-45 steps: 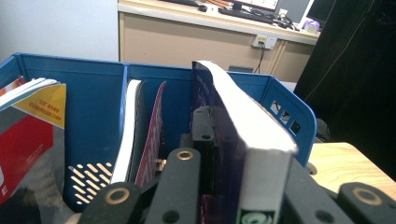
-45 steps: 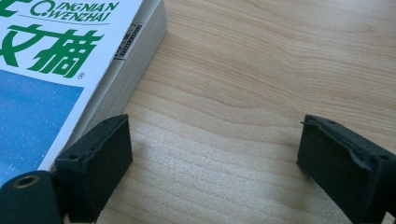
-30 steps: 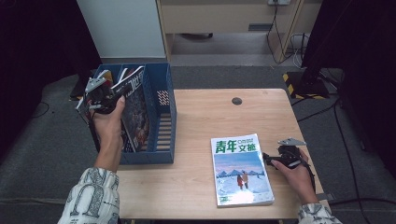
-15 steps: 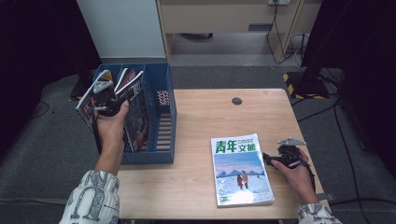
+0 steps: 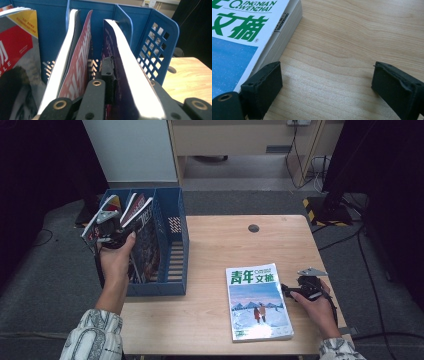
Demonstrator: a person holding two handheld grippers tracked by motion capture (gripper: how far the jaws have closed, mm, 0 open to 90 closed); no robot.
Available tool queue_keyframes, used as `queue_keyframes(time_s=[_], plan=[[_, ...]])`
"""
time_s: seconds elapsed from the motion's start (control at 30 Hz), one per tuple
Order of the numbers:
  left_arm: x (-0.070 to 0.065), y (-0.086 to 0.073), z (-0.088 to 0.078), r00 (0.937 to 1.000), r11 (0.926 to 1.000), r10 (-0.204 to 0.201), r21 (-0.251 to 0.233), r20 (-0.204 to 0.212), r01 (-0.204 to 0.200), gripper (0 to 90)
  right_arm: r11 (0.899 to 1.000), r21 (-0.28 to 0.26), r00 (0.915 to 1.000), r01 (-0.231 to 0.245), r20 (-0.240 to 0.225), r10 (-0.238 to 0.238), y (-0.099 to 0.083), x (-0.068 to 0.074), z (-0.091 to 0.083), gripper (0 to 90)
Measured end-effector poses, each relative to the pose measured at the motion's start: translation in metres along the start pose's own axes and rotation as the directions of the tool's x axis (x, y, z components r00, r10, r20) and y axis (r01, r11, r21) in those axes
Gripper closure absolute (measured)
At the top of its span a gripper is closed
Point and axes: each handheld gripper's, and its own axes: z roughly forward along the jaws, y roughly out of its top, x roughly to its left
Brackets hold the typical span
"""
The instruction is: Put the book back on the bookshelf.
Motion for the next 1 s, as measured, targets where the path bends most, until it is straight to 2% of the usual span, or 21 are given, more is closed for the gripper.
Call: queue_keyframes(time_s=[0.47, 1.0], plan=[[0.010, -0.010, -0.011, 1.0000, 1.0000, -0.006, 0.003, -0.005, 0.006, 79.6, 1.000, 0.001, 1.0000, -0.002, -0.001, 0.002, 0.000, 0.001, 0.000, 9.6], [0.020, -0.014, -0.022, 0.9999, 0.9990, -0.015, 0.043, 0.002, 0.015, 78.7, 1.000, 0.000, 1.0000, 0.001, -0.003, -0.001, 0.000, 0.001, 0.000, 9.7]])
